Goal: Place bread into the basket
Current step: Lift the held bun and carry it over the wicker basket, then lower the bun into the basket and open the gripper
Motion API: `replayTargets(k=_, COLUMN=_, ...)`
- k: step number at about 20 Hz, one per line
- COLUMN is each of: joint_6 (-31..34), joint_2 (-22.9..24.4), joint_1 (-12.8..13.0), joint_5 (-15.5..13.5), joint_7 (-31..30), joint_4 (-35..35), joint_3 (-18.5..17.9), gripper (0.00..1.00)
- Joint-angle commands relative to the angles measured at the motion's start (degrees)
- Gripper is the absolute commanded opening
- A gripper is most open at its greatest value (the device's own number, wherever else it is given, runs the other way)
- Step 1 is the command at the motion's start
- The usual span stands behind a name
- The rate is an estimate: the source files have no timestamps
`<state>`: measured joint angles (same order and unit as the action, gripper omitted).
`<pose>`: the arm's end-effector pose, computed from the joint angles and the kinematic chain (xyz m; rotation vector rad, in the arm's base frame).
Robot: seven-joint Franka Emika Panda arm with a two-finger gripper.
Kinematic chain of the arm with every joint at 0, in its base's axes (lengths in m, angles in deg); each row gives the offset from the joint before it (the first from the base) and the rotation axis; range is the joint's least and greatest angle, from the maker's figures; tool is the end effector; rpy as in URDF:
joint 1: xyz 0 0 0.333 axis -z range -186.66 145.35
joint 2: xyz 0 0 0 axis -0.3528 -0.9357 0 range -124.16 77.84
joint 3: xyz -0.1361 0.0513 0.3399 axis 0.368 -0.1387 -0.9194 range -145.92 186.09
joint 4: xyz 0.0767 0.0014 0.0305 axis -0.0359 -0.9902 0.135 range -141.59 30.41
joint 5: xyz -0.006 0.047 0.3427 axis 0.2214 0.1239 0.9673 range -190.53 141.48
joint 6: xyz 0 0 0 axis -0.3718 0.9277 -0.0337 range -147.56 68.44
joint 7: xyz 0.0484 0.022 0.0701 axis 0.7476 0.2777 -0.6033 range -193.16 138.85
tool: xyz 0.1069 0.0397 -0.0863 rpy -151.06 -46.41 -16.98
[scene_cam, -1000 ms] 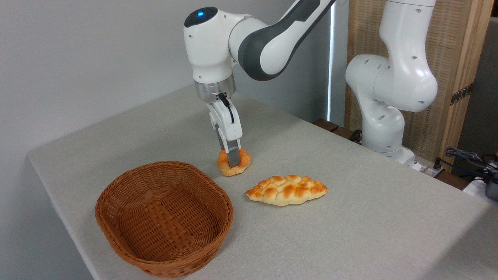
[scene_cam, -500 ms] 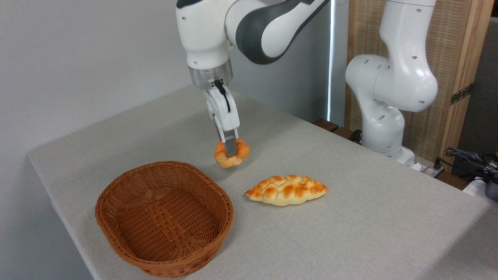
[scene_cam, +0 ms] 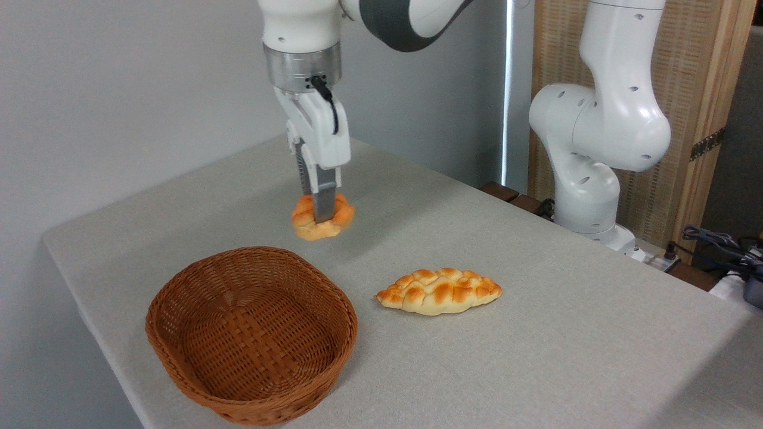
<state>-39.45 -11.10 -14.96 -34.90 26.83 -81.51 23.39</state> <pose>0.4364 -0.0917 0.5746 2.6019 -1.5075 0.1671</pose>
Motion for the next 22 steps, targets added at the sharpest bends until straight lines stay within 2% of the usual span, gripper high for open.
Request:
replayTargets(k=1, joint_6=0.7, joint_2=-6.8, joint_1=0.5, joint_5=-1.1, joint_7=-3.7, joint_4=8.6, joint_3=-0.3, gripper=0.36)
replayTargets(k=5, joint_6=0.8, joint_2=-15.2, joint_1=0.6, joint_5=-0.4, joint_7=-7.8, joint_4=17.8, joint_3=0.5, gripper=0.36)
replayTargets(k=7, joint_6=0.7, joint_2=-18.7, joint_1=1.0, joint_5=-0.1, joint_7=-9.9, joint_4=19.7, joint_3=1.1, gripper=0.36)
replayTargets(k=10, joint_6=-1.5, joint_2=-20.8, joint_1=1.0, joint_5=2.3, joint_7=-10.2, joint_4=20.0, joint_3=2.7, gripper=0.37)
replayTargets(k=16, joint_6=-9.2, joint_2=-25.0, joint_1=1.2, joint_5=2.6, joint_7=-10.0, joint_4=19.9, joint_3=4.4, gripper=0.41)
replayTargets(k=17, joint_6=-9.4, joint_2=-25.4, joint_1=1.2, joint_5=2.7, joint_7=-9.4, joint_4=19.9, joint_3=4.4, gripper=0.48)
replayTargets(k=19, joint_6=-9.6, joint_2=-25.9, joint_1=1.1, joint_5=3.2, joint_7=-9.1, joint_4=19.9, joint_3=4.3, gripper=0.53)
replayTargets(k=22, joint_6=-9.5, joint_2=-26.5, joint_1=1.2, joint_5=7.8, joint_7=-9.2, joint_4=19.9, joint_3=4.8, gripper=0.7)
